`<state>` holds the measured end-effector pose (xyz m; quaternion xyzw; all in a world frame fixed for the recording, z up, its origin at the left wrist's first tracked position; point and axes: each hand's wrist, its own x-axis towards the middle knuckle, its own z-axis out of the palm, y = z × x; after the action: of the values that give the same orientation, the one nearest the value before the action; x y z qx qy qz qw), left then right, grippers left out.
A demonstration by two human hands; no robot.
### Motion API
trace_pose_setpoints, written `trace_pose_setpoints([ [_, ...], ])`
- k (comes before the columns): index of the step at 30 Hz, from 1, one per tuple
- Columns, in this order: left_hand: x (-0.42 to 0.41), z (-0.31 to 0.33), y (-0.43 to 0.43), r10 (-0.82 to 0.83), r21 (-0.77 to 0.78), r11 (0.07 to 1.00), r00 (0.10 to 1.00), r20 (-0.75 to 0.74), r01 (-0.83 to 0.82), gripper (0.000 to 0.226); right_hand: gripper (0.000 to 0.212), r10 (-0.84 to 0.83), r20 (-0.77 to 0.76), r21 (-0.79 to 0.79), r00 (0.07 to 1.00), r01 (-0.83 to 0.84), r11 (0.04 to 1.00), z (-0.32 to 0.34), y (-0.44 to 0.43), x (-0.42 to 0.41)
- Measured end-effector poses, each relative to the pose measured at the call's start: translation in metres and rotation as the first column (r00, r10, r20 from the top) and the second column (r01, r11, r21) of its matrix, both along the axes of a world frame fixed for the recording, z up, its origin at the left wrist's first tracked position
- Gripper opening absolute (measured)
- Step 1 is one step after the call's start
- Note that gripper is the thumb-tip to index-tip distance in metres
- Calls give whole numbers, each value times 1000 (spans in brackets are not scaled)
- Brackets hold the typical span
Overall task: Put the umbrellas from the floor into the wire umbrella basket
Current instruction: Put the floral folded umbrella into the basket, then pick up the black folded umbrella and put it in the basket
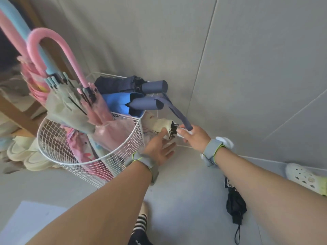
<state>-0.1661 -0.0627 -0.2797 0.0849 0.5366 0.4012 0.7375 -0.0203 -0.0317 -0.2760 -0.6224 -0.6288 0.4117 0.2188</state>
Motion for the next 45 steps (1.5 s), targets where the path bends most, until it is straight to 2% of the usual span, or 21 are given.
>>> trace_pose_setpoints([
  [3,-12,-9,-1,26,-55,998,997,-69,-30,24,29,66,41,-19,997,-65,998,-6,29,-21],
  [6,-20,-14,-4,22,-137,990,990,-136,-41,19,42,-54,-143,-124,988,36,992,-10,45,-39],
  [9,-22,-20,-5,82,-220,968,983,-167,-118,27,31,-114,-186,-218,976,73,973,-12,49,-55],
  [11,-22,-22,-3,115,-225,962,978,-177,-154,28,20,-62,-191,-185,980,26,982,-13,47,-67],
  [15,-19,-21,-2,167,-244,951,979,-114,-191,23,38,164,-101,-195,981,-181,964,-22,49,-89],
  [17,-19,-18,-2,177,-244,950,980,-94,-195,18,38,101,-106,-172,989,-118,978,-28,50,-95],
  [19,-20,-18,-2,181,-239,950,978,-100,-200,20,33,-67,9,-43,998,67,997,-32,49,-95],
  [21,-21,-18,-1,180,-236,951,978,-104,-200,24,32,-208,30,36,978,207,978,-32,46,-94],
  [24,-21,-17,0,166,-252,950,982,-95,-185,21,17,-111,51,58,993,108,992,-29,45,-95],
  [28,-21,-14,-3,122,-258,954,985,-122,-151,20,14,25,-87,-27,996,-28,999,-27,42,-91],
  [30,-20,-13,-4,109,-257,956,985,-131,-140,19,14,6,-182,-65,983,-18,998,-32,37,-84],
  [32,-19,-15,-5,58,-261,960,986,-154,-97,17,20,-85,-219,-87,972,68,994,-43,31,-66],
  [35,-16,-20,-8,-50,-291,957,984,-172,-2,16,18,-181,-125,-102,976,168,980,-58,17,-26],
  [40,-1,-34,-21,-282,-279,936,933,-224,216,17,19,-321,-121,-310,939,272,911,-85,-24,57],
  [42,9,-41,-29,-397,-249,912,856,-331,327,18,14,-351,-82,-383,933,295,875,-94,-41,85],
  [45,31,-52,-42,-567,-220,813,646,-511,539,13,5,-365,-32,-475,931,307,825,-104,-64,120],
])
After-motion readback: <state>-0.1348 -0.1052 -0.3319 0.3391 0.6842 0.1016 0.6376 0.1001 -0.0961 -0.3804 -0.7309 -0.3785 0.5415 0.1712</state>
